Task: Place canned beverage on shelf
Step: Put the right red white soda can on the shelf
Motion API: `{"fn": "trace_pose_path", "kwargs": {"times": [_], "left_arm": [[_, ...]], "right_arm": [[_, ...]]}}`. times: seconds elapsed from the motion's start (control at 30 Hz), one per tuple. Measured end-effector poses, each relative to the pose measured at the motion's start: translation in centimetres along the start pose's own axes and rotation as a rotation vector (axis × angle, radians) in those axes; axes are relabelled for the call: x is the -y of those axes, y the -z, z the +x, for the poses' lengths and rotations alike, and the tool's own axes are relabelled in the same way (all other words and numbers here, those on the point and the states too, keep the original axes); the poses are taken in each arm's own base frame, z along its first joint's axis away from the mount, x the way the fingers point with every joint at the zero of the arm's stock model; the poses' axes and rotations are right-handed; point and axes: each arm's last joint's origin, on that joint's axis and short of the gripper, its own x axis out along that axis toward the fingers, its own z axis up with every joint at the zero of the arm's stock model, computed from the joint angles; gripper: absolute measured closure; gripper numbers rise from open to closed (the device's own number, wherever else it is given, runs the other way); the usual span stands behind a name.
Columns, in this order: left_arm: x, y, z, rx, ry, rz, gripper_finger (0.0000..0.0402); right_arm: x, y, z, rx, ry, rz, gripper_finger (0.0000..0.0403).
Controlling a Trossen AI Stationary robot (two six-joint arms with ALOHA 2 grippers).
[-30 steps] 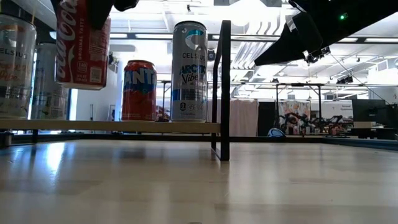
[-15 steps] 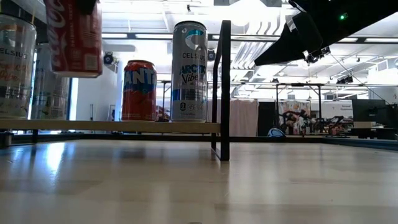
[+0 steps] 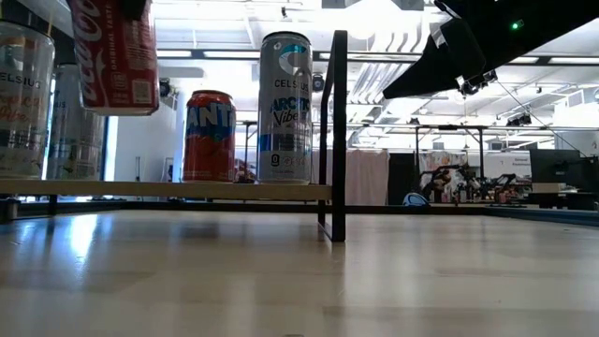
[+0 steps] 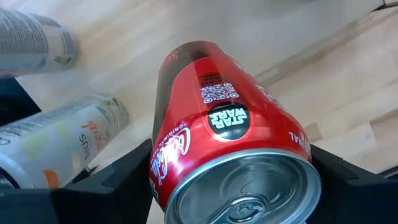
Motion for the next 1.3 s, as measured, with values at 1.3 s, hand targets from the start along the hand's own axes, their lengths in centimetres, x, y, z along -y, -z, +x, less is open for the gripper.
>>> {"fn": "trace_pose_path", "kwargs": {"times": [1.3], "left_arm": [[-3.7,-4.7,3.3,-0.138,0.098,-0.214,0.0125]], "right_arm": [[0.0,0.0,0.0,-0.003,0.0,-0.004,0.0009]]}}
